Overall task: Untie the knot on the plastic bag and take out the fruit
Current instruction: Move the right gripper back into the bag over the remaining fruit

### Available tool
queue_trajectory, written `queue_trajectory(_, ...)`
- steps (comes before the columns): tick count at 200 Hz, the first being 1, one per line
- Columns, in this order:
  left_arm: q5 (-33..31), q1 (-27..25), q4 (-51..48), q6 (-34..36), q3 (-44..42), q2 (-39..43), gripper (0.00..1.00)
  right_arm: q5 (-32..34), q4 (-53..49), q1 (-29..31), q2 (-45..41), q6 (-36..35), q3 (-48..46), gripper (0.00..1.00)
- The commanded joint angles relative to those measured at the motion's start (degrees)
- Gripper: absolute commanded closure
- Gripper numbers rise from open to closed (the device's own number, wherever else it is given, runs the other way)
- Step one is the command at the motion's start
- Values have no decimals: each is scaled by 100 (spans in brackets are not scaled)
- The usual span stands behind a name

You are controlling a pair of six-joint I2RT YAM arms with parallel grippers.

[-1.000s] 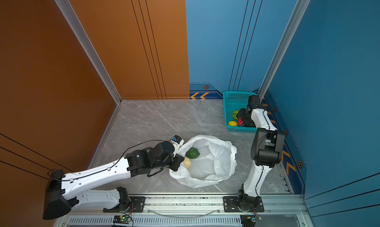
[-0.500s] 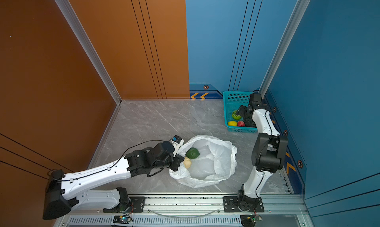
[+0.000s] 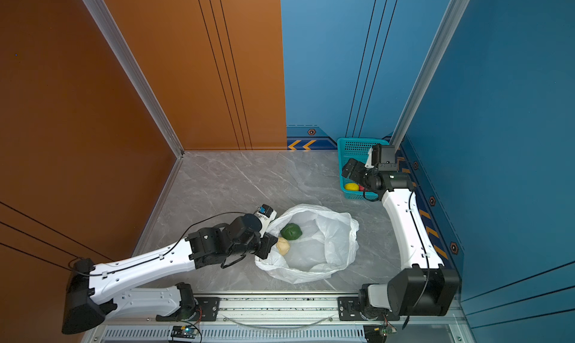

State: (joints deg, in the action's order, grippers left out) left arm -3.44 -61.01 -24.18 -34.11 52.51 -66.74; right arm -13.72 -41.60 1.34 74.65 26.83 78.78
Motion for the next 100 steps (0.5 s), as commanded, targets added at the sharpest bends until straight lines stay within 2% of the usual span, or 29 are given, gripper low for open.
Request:
queue_trajectory(1, -130, 6, -86, -26, -100, 134, 100, -265, -710, 443, -473, 37, -5, 0)
queue_trajectory(43, -138, -4, -86, -26, -83, 122, 100, 267, -1013, 1961, -1377, 435, -160, 0)
queue_trajectory(100, -130, -12, -85, -2, -8, 38, 100, 949, -1324, 3670, -1685, 1014, -444, 0)
